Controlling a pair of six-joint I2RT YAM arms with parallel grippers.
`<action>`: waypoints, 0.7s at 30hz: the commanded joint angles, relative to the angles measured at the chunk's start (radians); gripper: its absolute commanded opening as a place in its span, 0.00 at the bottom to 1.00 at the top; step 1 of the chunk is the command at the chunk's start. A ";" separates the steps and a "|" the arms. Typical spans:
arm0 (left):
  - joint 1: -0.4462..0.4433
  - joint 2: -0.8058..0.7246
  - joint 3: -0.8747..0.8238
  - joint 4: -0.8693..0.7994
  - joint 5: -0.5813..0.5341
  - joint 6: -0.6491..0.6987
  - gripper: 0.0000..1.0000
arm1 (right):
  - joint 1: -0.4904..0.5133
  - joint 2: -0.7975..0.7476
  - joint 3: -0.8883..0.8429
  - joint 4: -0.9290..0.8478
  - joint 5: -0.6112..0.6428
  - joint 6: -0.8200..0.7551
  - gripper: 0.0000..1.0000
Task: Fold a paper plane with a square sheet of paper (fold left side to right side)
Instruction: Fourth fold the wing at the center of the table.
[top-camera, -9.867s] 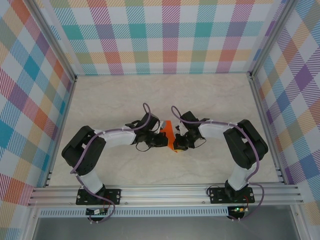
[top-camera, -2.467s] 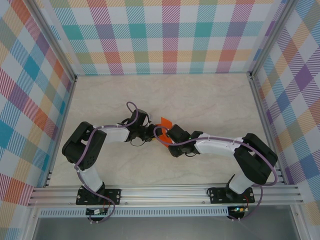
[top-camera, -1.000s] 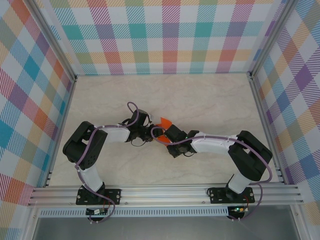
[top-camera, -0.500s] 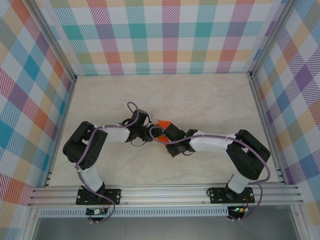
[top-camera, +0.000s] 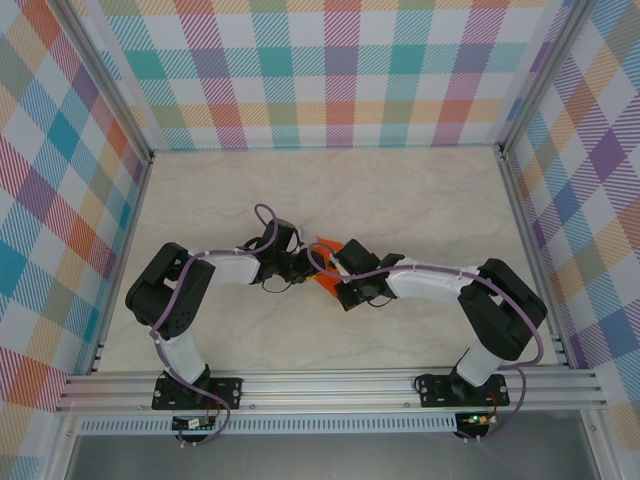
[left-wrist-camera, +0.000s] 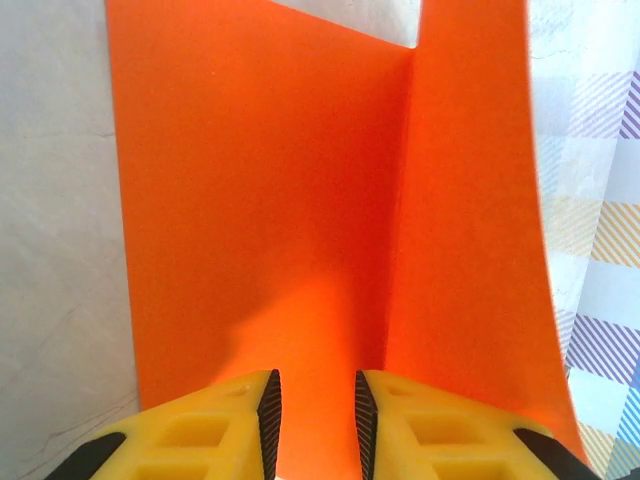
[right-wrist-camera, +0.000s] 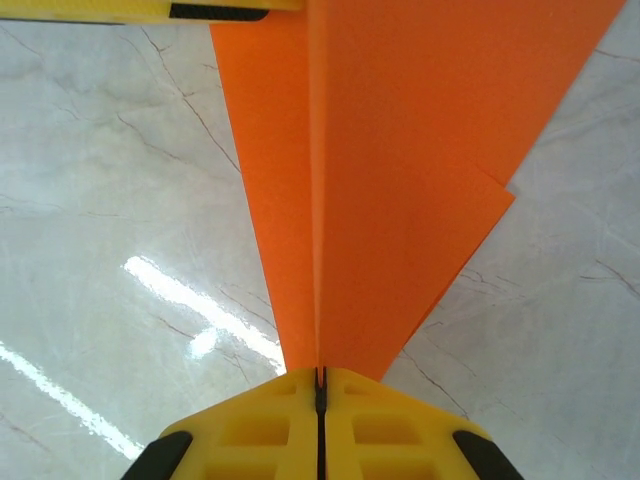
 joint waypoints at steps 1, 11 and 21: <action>-0.014 -0.002 0.017 -0.004 0.004 0.002 0.28 | -0.024 -0.019 -0.018 0.035 -0.118 -0.006 0.07; -0.013 -0.039 -0.002 -0.016 -0.001 0.010 0.28 | -0.099 0.002 -0.045 0.093 -0.289 0.004 0.07; -0.019 -0.064 -0.003 0.013 0.024 -0.003 0.31 | -0.145 0.032 -0.057 0.113 -0.387 0.011 0.07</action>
